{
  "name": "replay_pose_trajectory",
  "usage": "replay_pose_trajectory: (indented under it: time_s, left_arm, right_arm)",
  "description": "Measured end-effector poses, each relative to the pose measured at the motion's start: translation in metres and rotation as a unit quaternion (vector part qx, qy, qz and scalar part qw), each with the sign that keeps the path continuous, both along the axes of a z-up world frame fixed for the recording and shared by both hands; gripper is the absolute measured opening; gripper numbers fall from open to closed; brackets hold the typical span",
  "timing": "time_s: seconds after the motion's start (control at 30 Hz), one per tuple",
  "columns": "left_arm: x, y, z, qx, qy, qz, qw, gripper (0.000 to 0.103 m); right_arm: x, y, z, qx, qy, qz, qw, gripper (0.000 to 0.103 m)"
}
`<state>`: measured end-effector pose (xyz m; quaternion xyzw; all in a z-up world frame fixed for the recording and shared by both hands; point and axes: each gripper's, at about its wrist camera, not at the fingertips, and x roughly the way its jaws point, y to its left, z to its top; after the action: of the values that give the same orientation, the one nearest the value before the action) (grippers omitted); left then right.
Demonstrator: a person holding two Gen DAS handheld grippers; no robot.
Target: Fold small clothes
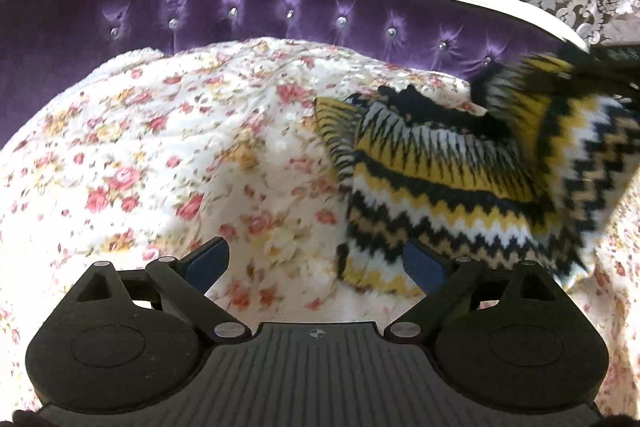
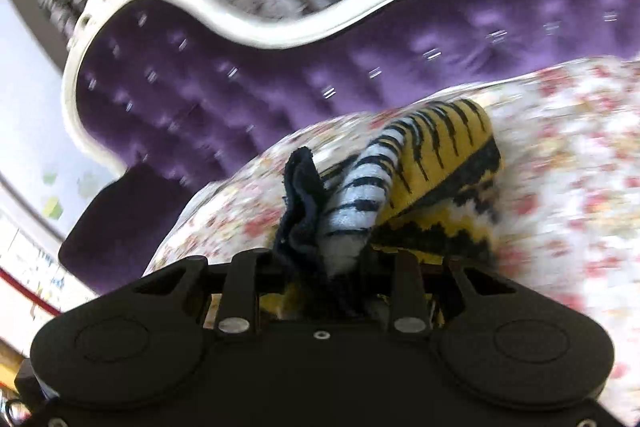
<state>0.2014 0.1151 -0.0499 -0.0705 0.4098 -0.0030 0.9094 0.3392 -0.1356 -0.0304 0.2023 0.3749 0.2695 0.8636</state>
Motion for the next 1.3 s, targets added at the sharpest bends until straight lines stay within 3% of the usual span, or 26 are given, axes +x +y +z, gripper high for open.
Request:
replay_pose_trajectory:
  time_s: [0.17,0.27,0.33,0.53,0.6,0.7,0.9,1.1,1.3]
  left_arm:
    - [-0.008,0.012,-0.006,-0.01,0.009,0.002,0.9999,0.094]
    - [-0.012,0.018,-0.006,-0.014,0.009,0.004,0.9999,0.094]
    - [-0.013,0.021,-0.005,-0.016,0.009,0.006,0.9998,0.094]
    - [-0.01,0.025,0.005,-0.022,0.0,0.007,0.9997,0.094]
    - [-0.007,0.024,0.012,-0.026,-0.007,0.006,0.9996,0.094]
    - [0.003,0.025,0.024,-0.039,-0.018,0.003,0.9991,0.094]
    - [0.035,0.019,0.041,-0.105,-0.022,-0.014,0.9942,0.094]
    - [0.074,-0.002,0.03,-0.172,0.026,-0.052,0.9833,0.094]
    - [0.097,-0.022,0.009,-0.18,0.066,-0.067,0.9791,0.093]
  right_arm:
    - [0.006,0.064,-0.022,-0.059,0.019,0.042,0.997,0.041]
    - [0.003,0.081,-0.033,-0.082,0.011,0.056,0.995,0.05]
    - [-0.001,0.08,-0.032,-0.054,-0.001,0.073,0.996,0.066]
    - [-0.014,0.058,-0.002,0.03,-0.048,0.09,0.994,0.066]
    - [-0.018,0.047,0.005,0.027,-0.058,0.079,0.995,0.067]
    - [-0.034,0.036,0.009,-0.025,-0.084,0.075,0.993,0.069]
    - [-0.088,0.044,-0.005,-0.137,-0.163,0.113,0.97,0.071]
    - [-0.129,0.074,-0.028,-0.213,-0.229,0.155,0.937,0.071]
    - [-0.137,0.097,-0.044,-0.269,-0.27,0.16,0.911,0.071]
